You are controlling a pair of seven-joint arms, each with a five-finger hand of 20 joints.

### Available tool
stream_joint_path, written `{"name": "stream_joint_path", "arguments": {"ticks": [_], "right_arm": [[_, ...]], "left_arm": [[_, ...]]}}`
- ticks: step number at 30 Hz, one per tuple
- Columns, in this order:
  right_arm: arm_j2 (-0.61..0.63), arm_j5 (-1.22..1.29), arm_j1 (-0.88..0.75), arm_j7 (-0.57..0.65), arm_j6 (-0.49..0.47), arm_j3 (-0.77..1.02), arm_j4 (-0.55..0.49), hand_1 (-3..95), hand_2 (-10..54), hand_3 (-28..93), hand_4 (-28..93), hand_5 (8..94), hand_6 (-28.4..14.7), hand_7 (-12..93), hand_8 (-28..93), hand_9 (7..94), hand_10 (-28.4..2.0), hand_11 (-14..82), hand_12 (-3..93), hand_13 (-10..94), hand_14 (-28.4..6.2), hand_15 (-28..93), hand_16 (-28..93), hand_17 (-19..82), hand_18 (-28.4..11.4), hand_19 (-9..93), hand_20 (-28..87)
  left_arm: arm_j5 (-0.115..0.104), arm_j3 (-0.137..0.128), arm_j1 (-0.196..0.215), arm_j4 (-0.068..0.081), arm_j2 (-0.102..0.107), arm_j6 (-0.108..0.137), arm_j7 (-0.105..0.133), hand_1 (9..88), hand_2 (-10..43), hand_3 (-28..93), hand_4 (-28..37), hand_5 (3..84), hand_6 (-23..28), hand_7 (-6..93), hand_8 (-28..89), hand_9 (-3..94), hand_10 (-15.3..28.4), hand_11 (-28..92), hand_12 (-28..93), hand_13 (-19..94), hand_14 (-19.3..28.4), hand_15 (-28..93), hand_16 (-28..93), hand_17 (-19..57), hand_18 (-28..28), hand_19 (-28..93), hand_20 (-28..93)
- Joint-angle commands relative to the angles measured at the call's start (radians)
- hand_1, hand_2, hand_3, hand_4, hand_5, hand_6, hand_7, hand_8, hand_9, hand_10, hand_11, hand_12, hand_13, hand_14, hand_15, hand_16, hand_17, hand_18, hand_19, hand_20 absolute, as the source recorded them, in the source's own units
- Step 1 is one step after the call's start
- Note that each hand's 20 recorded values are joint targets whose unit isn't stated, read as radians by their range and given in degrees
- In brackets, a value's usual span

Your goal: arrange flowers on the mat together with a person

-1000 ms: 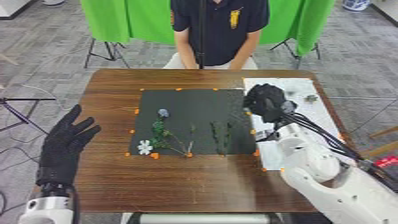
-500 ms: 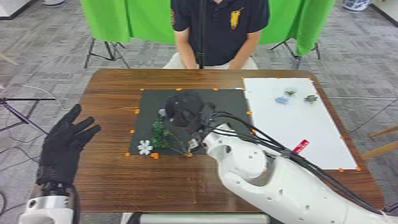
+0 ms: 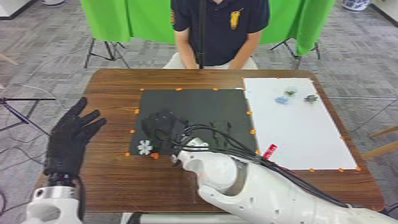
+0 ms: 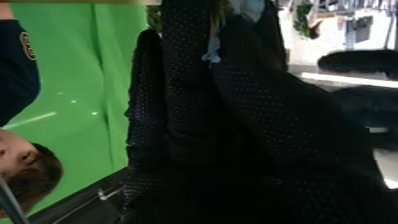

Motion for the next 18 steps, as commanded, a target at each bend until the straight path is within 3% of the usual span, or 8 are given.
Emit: {"name": "stream_joint_path", "arguments": {"ticks": [1,11,12,13,16,18], "right_arm": [[-0.011,-0.060,-0.018,-0.006,-0.043,0.024,0.023,68.7,-9.5,66,-28,83.3,1.9,20,0,77.5,-7.7,6.1,31.1,79,4.6,22,41,37,7.3,93,-10],[-0.010,-0.115,-0.043,-0.029,-0.091,0.043,0.027,65.8,-9.5,67,-28,81.5,3.1,17,-1,74.9,-7.7,7.1,28.4,75,2.7,24,37,34,2.9,93,-12],[-0.009,-0.124,-0.041,-0.026,-0.089,0.039,0.028,65.1,-9.5,67,-28,81.4,3.3,17,-1,74.5,-7.7,7.8,27.7,74,2.5,26,36,33,0.4,88,-4],[-0.008,-0.128,-0.040,-0.021,-0.093,0.037,0.025,63.2,-9.5,68,-28,81.0,3.7,18,-2,73.6,-7.7,9.8,26.0,71,1.0,31,34,33,-5.5,75,14],[-0.007,-0.125,-0.044,-0.021,-0.103,0.040,0.016,59.9,-9.5,71,-28,80.0,4.5,18,-3,71.2,-7.4,13.6,22.7,67,-1.7,39,31,27,-11.7,72,24],[-0.005,-0.128,-0.050,-0.027,-0.111,0.045,0.010,58.8,-9.5,71,-28,79.4,4.8,18,-3,69.6,-7.4,15.6,21.0,66,-2.2,40,31,25,-13.1,73,26]], "left_arm": [[-0.002,0.005,-0.003,0.007,0.010,-0.013,-0.006,22.2,4.0,81,-27.5,34.5,2.5,13.7,-11,36.9,17.3,21,9,28,25.2,39,-6,-9.1,22.3,46,13],[0.002,0.013,-0.021,0.013,0.006,-0.020,-0.011,22.1,4.0,81,-27.5,34.5,2.5,13.8,-11,37.0,17.3,21,9,28,25.2,39,-6,-9.1,22.3,46,13],[0.000,0.014,-0.022,0.013,0.008,-0.021,-0.010,22.1,4.0,81,-27.6,34.5,2.5,13.8,-11,37.0,17.3,21,9,28,25.1,39,-6,-9.1,22.3,46,13],[0.005,0.013,-0.023,0.014,0.006,-0.023,-0.015,22.1,4.0,81,-27.6,34.5,2.5,13.8,-11,37.0,17.3,21,9,28,25.1,39,-6,-9.1,22.3,46,13],[0.002,0.012,-0.020,0.013,0.004,-0.023,-0.016,22.1,4.1,81,-27.5,34.6,2.5,13.8,-11,37.0,17.4,21,9,28,25.1,39,-6,-9.2,22.3,46,13],[0.006,0.013,-0.022,0.014,0.001,-0.022,-0.022,22.0,4.1,81,-27.4,34.6,2.5,13.8,-11,36.9,17.4,21,9,28,25.1,39,-6,-9.2,22.3,46,13]]}}
